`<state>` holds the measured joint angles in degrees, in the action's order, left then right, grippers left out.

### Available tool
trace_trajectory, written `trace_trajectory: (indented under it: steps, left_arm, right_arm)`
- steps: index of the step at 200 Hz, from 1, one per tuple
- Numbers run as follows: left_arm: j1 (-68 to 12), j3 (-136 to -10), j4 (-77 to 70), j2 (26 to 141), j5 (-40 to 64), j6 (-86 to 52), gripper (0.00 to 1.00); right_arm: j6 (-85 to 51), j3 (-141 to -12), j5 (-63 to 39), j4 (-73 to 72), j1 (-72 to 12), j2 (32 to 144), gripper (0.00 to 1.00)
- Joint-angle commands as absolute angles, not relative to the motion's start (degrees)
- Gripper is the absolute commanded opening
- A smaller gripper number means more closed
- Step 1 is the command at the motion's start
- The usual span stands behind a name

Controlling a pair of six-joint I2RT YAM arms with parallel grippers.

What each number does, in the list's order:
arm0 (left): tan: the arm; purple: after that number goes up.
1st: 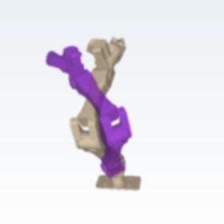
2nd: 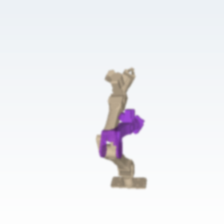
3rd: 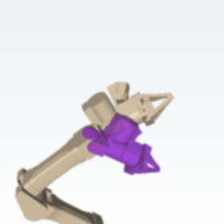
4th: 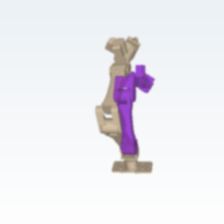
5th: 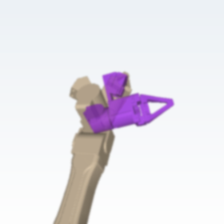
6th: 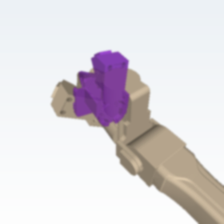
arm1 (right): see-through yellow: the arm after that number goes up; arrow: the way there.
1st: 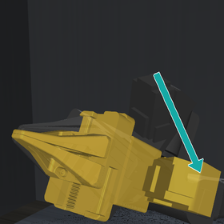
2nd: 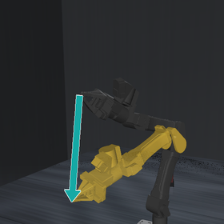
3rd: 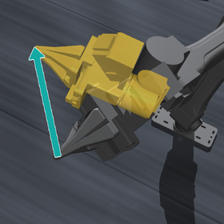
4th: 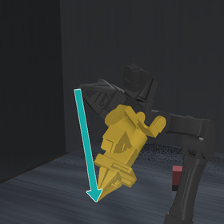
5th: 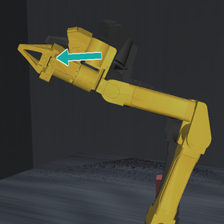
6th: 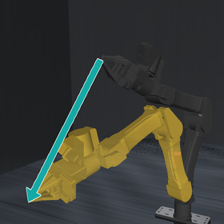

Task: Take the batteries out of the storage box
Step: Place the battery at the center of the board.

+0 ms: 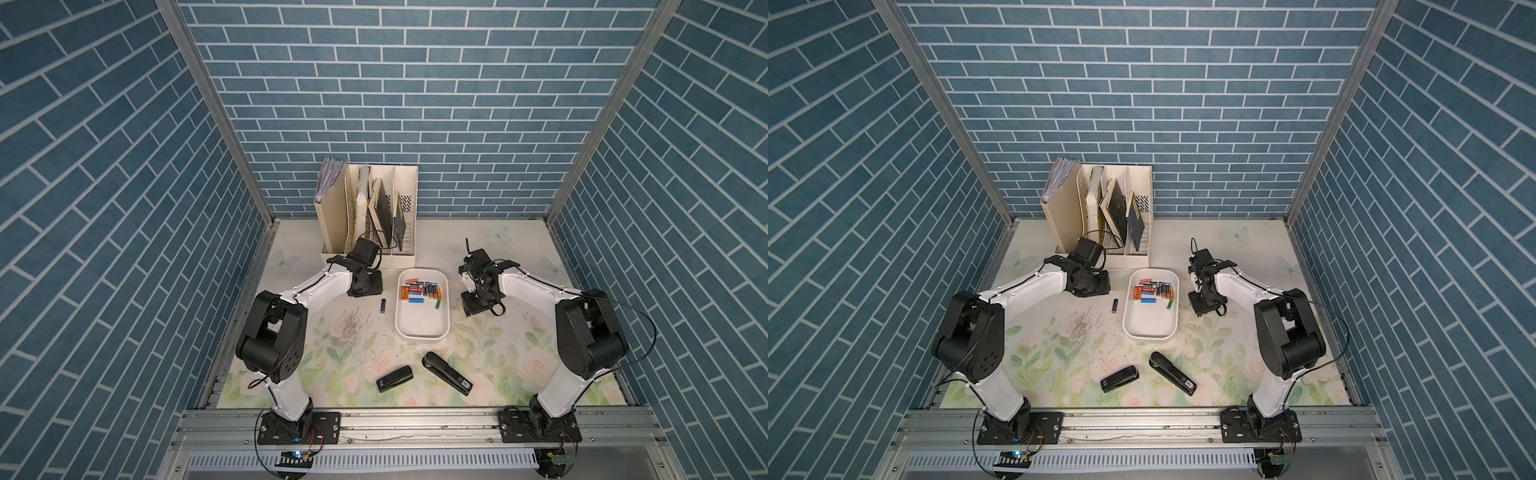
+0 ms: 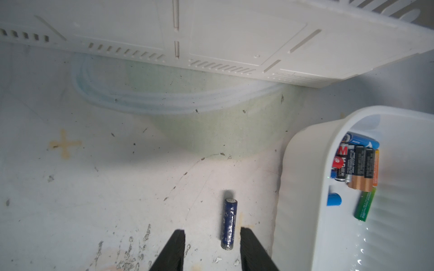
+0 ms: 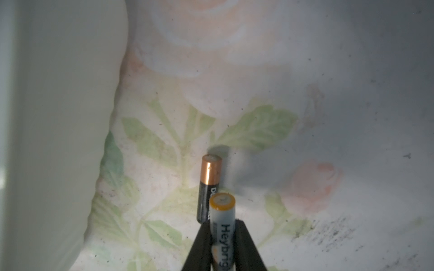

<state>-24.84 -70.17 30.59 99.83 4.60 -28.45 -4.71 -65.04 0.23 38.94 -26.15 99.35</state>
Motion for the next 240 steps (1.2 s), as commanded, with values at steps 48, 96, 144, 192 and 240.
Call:
trace_trajectory:
  steps: [48,96,144,192,240]
  left_arm:
    - [-25.2,-71.6,31.7,101.0,4.5,-27.8,0.44]
    - [-25.4,-71.9,31.7,101.2,4.5,-28.0,0.44]
    - [-25.5,-71.8,31.6,101.5,4.5,-28.0,0.45]
    - [-25.6,-71.5,31.4,101.6,4.6,-28.1,0.45]
    - [-25.8,-71.4,31.2,101.7,4.6,-28.1,0.45]
  right_arm:
    - [-5.6,-63.5,1.1,35.2,-24.6,99.7,0.20]
    - [-5.4,-63.5,1.0,34.5,-24.1,100.9,0.19]
    - [-5.2,-63.2,0.9,33.8,-23.8,102.2,0.20]
    - [-5.0,-63.0,1.0,33.6,-23.7,103.2,0.20]
    - [-5.1,-62.4,1.3,33.2,-23.6,103.7,0.21]
